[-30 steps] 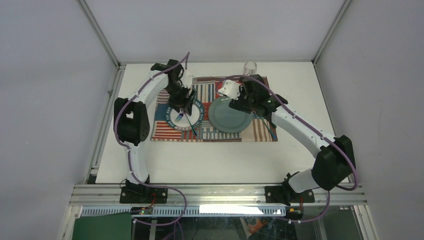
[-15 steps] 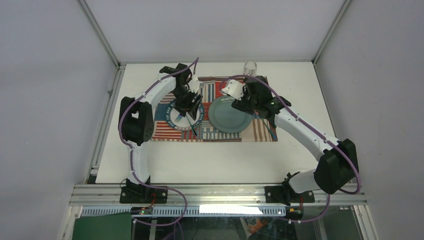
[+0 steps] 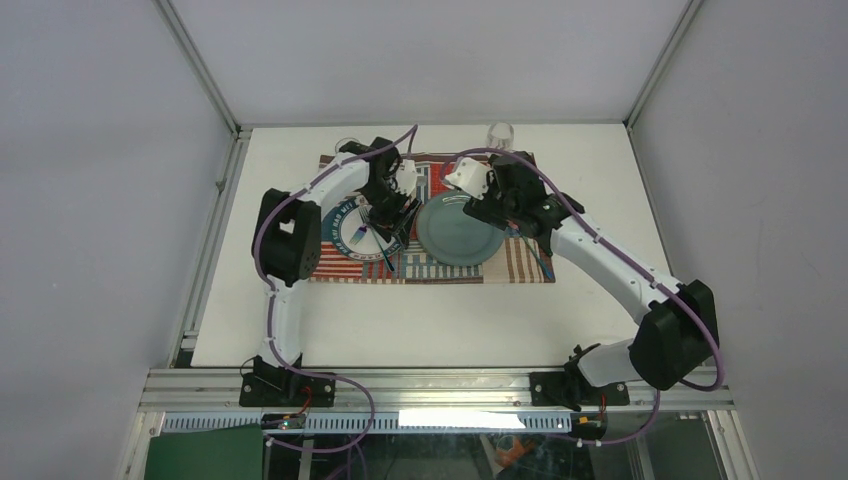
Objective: Set the dinner table for one person
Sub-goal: Adjust the fork on the napkin.
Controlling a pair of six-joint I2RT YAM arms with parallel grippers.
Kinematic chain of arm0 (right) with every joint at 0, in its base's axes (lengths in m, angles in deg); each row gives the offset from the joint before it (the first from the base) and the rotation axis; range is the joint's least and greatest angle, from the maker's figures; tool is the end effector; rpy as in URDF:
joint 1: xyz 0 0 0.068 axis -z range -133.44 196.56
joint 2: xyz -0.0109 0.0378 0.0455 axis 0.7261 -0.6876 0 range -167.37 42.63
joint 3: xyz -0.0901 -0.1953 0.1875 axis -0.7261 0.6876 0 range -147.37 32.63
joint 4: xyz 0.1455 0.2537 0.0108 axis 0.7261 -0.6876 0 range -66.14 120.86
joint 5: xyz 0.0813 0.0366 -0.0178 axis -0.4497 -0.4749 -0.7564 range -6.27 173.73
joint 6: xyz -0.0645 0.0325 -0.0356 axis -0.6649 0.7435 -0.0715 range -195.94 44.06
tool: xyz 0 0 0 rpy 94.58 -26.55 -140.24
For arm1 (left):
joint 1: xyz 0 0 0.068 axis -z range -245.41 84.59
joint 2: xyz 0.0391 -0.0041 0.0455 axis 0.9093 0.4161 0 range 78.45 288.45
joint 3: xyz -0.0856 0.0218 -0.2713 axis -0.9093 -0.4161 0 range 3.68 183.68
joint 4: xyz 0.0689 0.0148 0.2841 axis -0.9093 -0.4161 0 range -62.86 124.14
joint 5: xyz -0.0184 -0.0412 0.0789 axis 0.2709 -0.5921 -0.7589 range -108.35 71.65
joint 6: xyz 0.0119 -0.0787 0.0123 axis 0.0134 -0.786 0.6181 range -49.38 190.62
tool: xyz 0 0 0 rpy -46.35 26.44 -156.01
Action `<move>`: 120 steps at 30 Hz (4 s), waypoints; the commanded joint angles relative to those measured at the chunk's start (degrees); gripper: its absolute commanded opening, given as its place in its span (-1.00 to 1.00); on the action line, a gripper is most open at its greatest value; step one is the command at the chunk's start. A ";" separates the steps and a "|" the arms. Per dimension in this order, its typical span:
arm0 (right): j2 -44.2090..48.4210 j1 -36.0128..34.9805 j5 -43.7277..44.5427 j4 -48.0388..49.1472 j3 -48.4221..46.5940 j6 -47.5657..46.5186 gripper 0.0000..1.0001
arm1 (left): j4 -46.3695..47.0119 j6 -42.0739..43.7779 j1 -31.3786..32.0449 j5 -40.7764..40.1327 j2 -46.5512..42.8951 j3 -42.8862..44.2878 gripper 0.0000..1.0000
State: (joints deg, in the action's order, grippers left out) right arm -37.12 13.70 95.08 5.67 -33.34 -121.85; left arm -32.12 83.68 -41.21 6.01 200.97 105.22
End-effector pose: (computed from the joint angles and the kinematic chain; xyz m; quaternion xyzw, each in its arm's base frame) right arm 0.3145 0.1868 0.2885 -0.5368 0.7212 -0.1374 0.4158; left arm 0.4047 -0.2134 0.1661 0.3170 0.9244 -0.2122 0.0030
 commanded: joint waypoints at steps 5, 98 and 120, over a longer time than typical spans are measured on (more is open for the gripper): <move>4.02 -0.10 0.06 1.01 -0.20 0.89 0.58 | 1.99 0.12 0.93 3.61 2.25 0.93 0.25; 13.29 -0.98 0.16 5.24 14.62 2.04 0.59 | -0.44 -4.41 -3.31 -13.79 -1.57 -2.03 -0.20; 14.30 -0.98 0.76 5.03 15.95 2.69 0.59 | 0.58 -4.29 -2.67 -14.75 0.04 -5.05 -0.96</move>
State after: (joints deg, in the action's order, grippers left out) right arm -24.27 13.04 95.15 8.01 -17.17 -119.93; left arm -32.30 80.40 -44.40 -9.03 201.08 101.42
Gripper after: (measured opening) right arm 0.795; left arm 0.041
